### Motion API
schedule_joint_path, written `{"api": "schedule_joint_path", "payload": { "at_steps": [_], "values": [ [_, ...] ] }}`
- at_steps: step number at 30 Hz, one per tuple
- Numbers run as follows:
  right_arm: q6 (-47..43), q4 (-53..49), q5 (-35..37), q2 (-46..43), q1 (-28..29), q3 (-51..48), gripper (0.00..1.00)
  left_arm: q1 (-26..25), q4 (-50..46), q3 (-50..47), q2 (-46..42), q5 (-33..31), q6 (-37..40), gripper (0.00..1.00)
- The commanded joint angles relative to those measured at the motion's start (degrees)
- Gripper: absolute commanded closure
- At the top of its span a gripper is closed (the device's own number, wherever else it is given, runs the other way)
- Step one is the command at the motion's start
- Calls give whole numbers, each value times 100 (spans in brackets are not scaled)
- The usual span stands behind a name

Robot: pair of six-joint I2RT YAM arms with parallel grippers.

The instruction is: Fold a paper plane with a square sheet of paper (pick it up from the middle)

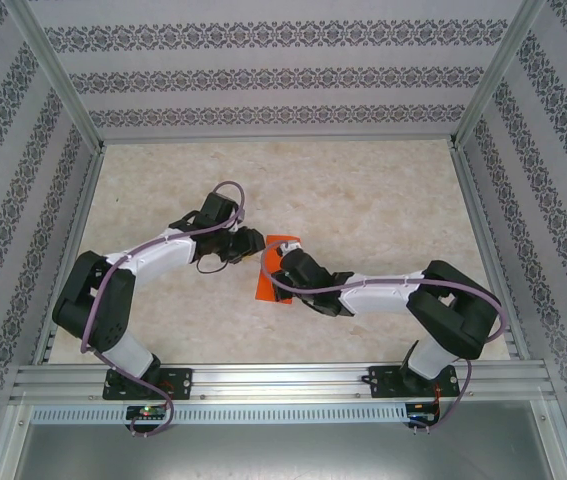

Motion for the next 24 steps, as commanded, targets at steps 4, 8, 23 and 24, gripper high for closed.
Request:
{"api": "schedule_joint_path", "payload": {
  "at_steps": [4, 8, 23, 24],
  "values": [
    [555, 687, -1085, 62, -397, -147, 100, -40, -56, -309, -230, 58, 43, 72],
    [538, 898, -1492, 125, -570, -224, 100, -106, -70, -401, -271, 263, 190, 74],
    [71, 769, -1953, -215, -760, -422, 93, -201, 607, -598, -30, 539, -485, 49],
    [32, 764, -1944, -230, -736, -416, 92, -199, 688, -598, -7, 539, -572, 45]
  ]
}}
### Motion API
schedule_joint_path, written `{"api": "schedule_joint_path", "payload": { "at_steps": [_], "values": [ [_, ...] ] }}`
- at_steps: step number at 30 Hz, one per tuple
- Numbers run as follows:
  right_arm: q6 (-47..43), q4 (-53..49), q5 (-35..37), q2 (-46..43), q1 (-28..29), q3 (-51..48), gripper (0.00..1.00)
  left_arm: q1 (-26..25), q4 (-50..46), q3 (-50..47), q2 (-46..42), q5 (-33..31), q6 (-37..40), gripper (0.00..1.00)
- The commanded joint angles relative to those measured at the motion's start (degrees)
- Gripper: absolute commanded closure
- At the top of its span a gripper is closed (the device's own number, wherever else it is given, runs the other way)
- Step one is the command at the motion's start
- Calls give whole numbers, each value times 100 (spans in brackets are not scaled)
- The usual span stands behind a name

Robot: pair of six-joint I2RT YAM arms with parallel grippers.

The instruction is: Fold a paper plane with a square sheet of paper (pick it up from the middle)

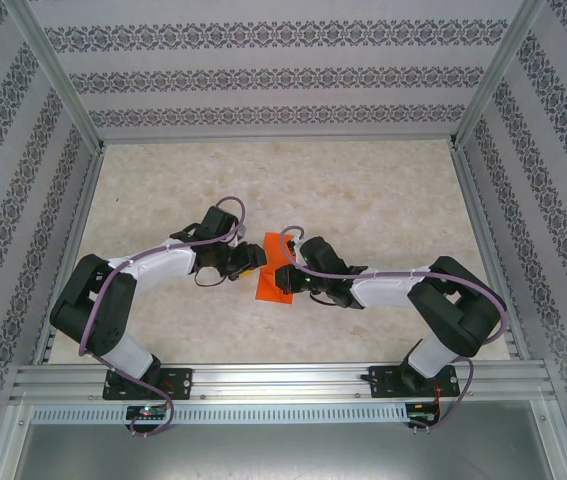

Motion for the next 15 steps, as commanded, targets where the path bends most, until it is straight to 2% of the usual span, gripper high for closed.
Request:
{"api": "schedule_joint_path", "payload": {
  "at_steps": [1, 8, 15],
  "values": [
    [-278, 97, -17, -201, 72, -70, 92, -59, 575, -44, 123, 170, -455, 43],
    [-583, 115, 334, -310, 331, -88, 91, -66, 639, 20, 295, 172, -630, 36],
    [-860, 289, 687, -388, 584, -191, 90, -114, 936, 177, 618, 402, -786, 37]
  ]
}}
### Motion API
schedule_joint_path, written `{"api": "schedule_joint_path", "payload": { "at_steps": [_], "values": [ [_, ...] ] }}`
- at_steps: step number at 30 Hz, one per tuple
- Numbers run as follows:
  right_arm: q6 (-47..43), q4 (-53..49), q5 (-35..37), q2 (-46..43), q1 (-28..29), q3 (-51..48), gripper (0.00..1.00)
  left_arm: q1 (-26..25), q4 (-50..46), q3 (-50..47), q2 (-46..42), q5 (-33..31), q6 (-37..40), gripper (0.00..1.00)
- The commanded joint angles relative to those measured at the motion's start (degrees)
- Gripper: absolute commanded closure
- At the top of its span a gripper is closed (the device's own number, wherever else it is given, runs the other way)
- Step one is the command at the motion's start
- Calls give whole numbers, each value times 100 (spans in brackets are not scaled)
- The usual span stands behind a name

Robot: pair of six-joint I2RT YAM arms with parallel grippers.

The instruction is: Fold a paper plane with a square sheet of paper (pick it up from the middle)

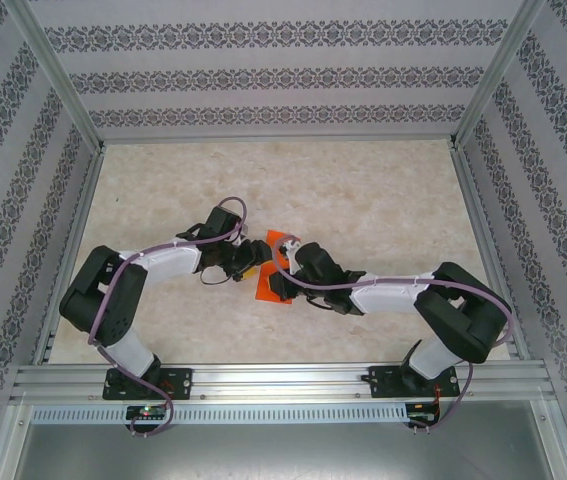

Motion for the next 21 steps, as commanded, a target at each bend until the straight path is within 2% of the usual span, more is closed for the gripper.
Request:
{"api": "schedule_joint_path", "payload": {
  "at_steps": [1, 4, 7, 9, 12, 16, 17, 18, 21],
  "values": [
    [-338, 230, 367, -175, 164, -150, 90, -123, 356, 211, 229, 245, -178, 37],
    [-441, 164, 496, -226, 226, -154, 87, -183, 403, 316, 358, 284, -187, 39],
    [-514, 163, 727, -337, 304, -238, 80, -209, 424, 396, 436, 343, -187, 45],
    [-613, 165, 969, -460, 374, -330, 70, -221, 455, 401, 443, 350, -194, 50],
    [-833, 240, 1152, -636, 483, -482, 61, -225, 441, 410, 445, 401, -178, 56],
    [-1411, 548, 1962, -1045, 890, -856, 49, -229, 413, 396, 418, 403, -152, 59],
    [-1607, 675, 2174, -1178, 993, -968, 42, -227, 406, 392, 417, 406, -152, 59],
    [-1816, 632, 2363, -1280, 1118, -1006, 39, -225, 411, 392, 409, 416, -152, 59],
    [-2128, 248, 2845, -1466, 1303, -1005, 38, -230, 415, 419, 410, 438, -152, 60]
  ]
}}
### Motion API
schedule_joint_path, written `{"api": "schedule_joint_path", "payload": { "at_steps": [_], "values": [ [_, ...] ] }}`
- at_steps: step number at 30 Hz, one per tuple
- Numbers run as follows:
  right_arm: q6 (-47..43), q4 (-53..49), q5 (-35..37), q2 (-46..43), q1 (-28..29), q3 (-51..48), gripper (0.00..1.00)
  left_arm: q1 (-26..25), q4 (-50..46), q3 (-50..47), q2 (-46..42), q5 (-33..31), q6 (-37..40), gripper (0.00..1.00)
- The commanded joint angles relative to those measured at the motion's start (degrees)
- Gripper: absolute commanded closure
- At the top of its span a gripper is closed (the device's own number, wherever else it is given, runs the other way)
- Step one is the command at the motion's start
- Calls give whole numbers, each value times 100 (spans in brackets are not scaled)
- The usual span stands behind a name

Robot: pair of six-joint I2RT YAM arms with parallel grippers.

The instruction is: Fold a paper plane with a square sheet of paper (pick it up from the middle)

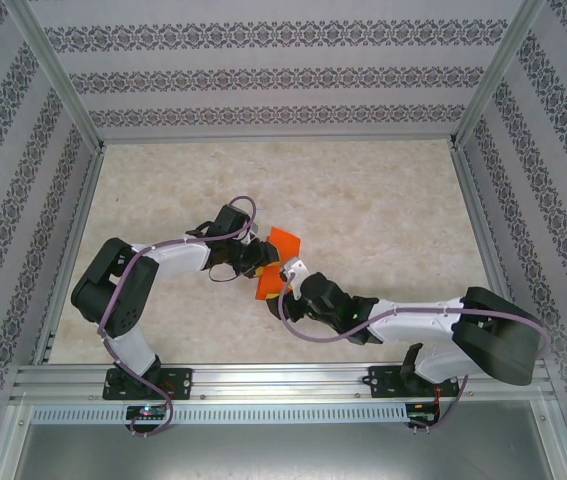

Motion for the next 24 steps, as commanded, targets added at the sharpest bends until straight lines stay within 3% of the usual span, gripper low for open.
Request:
{"api": "schedule_joint_path", "payload": {
  "at_steps": [1, 5, 12, 19, 24],
  "values": [
    [-689, -74, 872, -222, 162, -51, 38, -56, 190, 140, 29, 125, -22, 60],
    [-1073, -260, 1294, -79, 452, 78, 36, -68, 167, 180, 29, 164, -14, 61],
    [-1242, -27, 2182, 949, 941, 695, 35, -68, 114, 256, 12, 251, -21, 61],
    [-1347, -6, 2777, 1803, 1140, 1303, 35, -71, 78, 283, -32, 260, -14, 61],
    [-1314, -330, 3134, 1949, 1170, 1471, 40, -70, 52, 298, -66, 250, 10, 61]
  ]
}}
